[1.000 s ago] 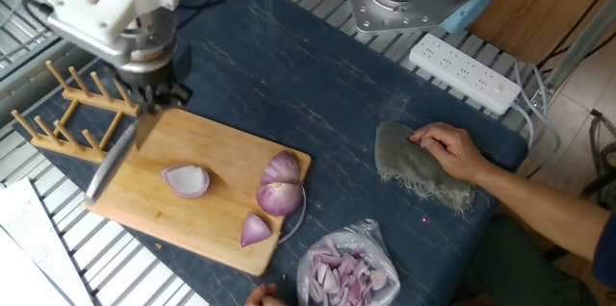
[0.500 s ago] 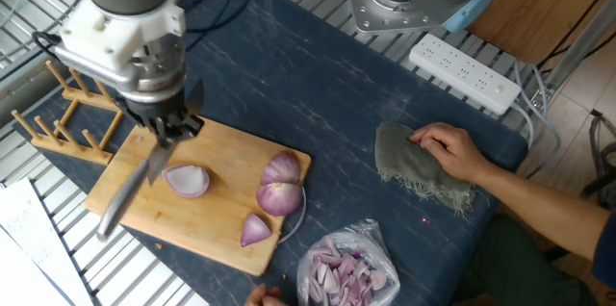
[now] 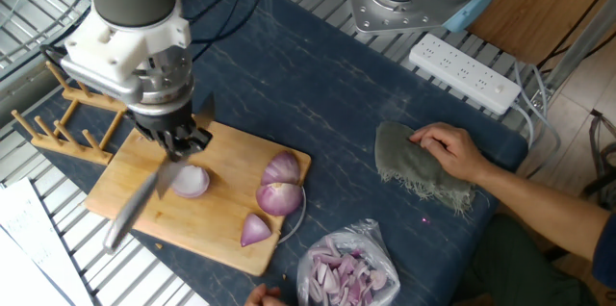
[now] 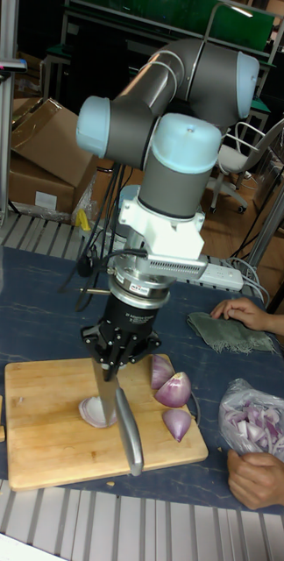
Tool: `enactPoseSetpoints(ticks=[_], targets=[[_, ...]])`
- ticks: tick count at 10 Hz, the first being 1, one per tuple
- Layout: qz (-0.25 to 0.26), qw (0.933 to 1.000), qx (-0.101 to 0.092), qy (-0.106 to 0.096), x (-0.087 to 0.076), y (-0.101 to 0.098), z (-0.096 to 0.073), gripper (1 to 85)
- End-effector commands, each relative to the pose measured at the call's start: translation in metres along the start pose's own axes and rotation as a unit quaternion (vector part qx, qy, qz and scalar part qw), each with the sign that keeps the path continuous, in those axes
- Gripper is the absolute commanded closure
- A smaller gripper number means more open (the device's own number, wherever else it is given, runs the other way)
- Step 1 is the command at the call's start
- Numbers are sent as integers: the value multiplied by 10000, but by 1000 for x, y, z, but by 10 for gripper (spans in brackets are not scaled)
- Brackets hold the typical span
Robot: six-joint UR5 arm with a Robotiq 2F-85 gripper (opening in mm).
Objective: Chop the onions
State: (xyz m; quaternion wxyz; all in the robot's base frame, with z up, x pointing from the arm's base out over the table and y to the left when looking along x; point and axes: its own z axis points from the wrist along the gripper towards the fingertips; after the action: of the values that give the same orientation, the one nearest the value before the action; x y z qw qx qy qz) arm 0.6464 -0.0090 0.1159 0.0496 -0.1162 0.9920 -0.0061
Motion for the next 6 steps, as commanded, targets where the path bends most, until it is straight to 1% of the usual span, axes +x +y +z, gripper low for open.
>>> enactPoseSetpoints(ticks=[1, 3, 4, 5, 6], targets=[[154, 9996, -240, -42, -6, 11, 3, 847], [119, 9996, -255, -77, -8, 12, 4, 847], [54, 9995, -299, -89, -9, 13, 4, 847], [-103, 9997, -177, -101, -9, 6, 5, 847], [-93, 9997, -192, -105, -10, 6, 6, 847]])
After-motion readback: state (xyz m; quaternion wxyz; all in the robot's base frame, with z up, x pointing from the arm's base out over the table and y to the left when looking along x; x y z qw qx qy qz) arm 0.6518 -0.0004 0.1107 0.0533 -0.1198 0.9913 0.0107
